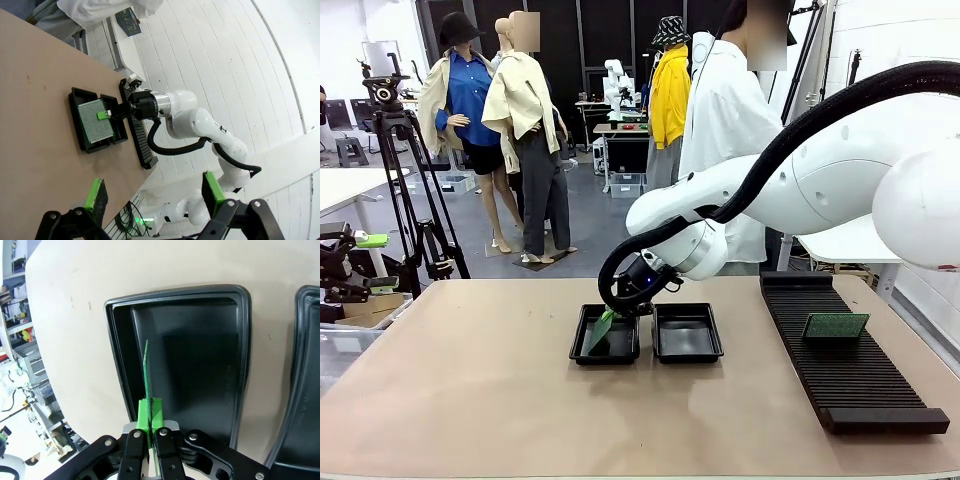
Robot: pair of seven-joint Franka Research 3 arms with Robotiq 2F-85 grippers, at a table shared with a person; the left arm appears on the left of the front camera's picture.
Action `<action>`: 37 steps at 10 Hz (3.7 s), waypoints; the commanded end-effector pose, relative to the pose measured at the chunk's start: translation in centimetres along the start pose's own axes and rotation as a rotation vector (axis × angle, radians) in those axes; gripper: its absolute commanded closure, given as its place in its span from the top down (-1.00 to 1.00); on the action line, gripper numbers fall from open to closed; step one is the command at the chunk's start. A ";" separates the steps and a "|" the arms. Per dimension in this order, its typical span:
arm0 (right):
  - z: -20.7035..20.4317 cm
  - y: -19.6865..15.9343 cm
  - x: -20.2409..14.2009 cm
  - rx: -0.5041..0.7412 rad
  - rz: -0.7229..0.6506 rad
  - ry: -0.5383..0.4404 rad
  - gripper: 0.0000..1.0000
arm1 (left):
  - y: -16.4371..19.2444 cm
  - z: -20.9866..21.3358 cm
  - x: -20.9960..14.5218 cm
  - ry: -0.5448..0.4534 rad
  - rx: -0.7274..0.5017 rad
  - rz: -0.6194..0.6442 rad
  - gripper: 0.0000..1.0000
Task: Inspect and transfer BCBs to ESD trays.
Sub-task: Pick up the Blank PCB from the PCB Rack and place it in the left ESD tray, then pick up the ESD tray and place it on the left side of the table.
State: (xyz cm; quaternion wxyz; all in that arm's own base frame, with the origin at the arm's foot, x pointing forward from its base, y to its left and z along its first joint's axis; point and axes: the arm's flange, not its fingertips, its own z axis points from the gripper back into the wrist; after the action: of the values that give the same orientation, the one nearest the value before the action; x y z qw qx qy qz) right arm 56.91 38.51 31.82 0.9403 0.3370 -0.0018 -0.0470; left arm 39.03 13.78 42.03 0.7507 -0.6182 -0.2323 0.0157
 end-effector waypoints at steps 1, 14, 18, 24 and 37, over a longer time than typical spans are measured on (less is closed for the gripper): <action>-0.7 0.5 0.5 -0.009 -0.012 -0.016 -1.00 | -0.3 0.2 -0.1 -0.005 -0.016 0.016 1.00; 5.0 2.1 -2.4 -0.115 -0.037 -0.004 1.00 | -0.3 0.2 -0.1 -0.005 -0.016 0.016 1.00; 7.0 3.2 -3.4 -0.224 -0.028 0.003 1.00 | -0.3 0.2 -0.1 -0.005 -0.016 0.016 1.00; 7.2 3.1 -3.2 -0.199 -0.012 0.007 1.00 | -0.3 0.2 -0.1 -0.005 -0.016 0.016 1.00; 11.3 1.8 -4.7 -0.279 0.138 -0.056 1.00 | -0.3 0.2 -0.1 -0.005 -0.016 0.016 1.00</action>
State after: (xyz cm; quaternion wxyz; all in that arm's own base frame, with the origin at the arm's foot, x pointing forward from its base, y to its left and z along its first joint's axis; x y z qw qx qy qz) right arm 53.51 35.22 41.08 0.9745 0.2223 -0.0199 -0.0217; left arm 39.03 13.78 42.02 0.7507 -0.6183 -0.2322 0.0158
